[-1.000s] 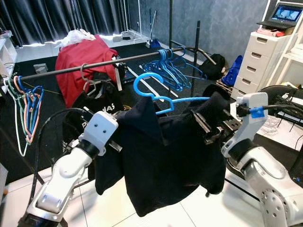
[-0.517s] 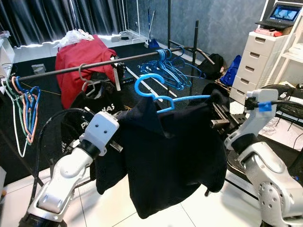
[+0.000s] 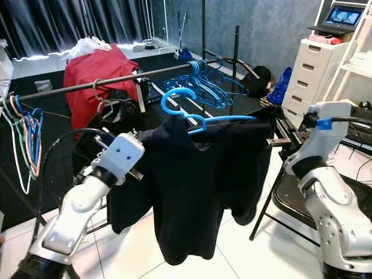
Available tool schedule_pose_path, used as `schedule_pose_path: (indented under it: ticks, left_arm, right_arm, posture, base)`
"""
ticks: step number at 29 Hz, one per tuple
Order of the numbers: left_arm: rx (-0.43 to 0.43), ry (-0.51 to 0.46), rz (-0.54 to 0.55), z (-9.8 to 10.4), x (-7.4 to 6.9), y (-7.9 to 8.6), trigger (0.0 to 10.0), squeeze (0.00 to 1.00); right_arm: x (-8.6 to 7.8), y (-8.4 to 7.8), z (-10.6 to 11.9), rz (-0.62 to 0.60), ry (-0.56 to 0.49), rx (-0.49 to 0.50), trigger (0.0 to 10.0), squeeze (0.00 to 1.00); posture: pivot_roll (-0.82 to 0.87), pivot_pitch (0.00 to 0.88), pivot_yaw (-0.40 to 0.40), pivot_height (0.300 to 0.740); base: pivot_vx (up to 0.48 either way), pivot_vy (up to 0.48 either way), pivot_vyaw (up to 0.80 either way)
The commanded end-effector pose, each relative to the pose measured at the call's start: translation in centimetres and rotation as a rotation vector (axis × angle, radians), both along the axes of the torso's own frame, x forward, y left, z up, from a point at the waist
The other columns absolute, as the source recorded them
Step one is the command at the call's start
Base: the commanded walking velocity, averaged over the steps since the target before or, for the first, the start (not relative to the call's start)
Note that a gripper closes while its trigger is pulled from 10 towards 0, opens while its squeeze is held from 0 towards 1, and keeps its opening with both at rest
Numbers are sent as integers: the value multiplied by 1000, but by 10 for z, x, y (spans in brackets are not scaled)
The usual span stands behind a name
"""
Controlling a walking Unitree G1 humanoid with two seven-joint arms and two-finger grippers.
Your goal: Hang hanger
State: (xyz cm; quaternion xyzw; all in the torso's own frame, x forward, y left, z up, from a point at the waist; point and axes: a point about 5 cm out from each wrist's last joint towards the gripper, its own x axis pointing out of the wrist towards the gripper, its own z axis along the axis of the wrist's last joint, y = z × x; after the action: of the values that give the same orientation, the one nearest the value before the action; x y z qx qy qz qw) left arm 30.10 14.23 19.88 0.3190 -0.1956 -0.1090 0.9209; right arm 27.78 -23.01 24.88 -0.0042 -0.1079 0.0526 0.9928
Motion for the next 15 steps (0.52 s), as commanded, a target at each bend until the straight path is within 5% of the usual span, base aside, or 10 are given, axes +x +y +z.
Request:
schedule_pose_path:
  ticks: [1, 5, 7, 9, 10, 11, 13, 15]
  left_arm:
    - [33, 47, 216, -10, 4, 48, 10000, 0]
    - [48, 28, 215, -7, 4, 51, 10000, 0]
    - [149, -67, -9, 9, -5, 30, 10000, 0]
    - [149, -67, -9, 9, -5, 30, 10000, 0]
    - [227, -75, -133, 9, -11, 16, 10000, 0]
    - [227, -75, -133, 9, -11, 16, 10000, 0]
    - [428, -65, -341, 0, -23, -8, 10000, 0]
    - [428, -65, -341, 0, -23, -8, 10000, 0]
  right_arm:
    - [-7, -40, 10, -260, -60, -29, 0, 0]
    - [-7, -45, 4, -308, -24, -51, 0, 0]
    - [-10, -61, -2, -428, 13, -134, 0, 0]
    - [-10, -61, -2, -428, 13, -134, 0, 0]
    - [-10, -62, -1, -420, 5, -132, 0, 0]
    - [-10, -62, -1, -420, 5, -132, 0, 0]
    - [-4, -47, 0, -287, 9, -74, 0, 0]
    - [-4, -47, 0, -287, 9, -74, 0, 0]
  posture:
    - [-105, 0, -6, 740]
    - [-108, 0, -6, 740]
    - [-106, 0, -9, 740]
    - [-106, 0, -9, 740]
    - [-106, 0, -9, 740]
    - [-106, 0, -9, 740]
    - [-102, 0, -14, 740]
    - [-102, 0, -14, 740]
  base:
    - [0, 0, 0]
    - [0, 0, 0]
    - [0, 0, 0]
    - [0, 0, 0]
    - [0, 0, 0]
    - [0, 0, 0]
    - [0, 0, 0]
    - [0, 0, 0]
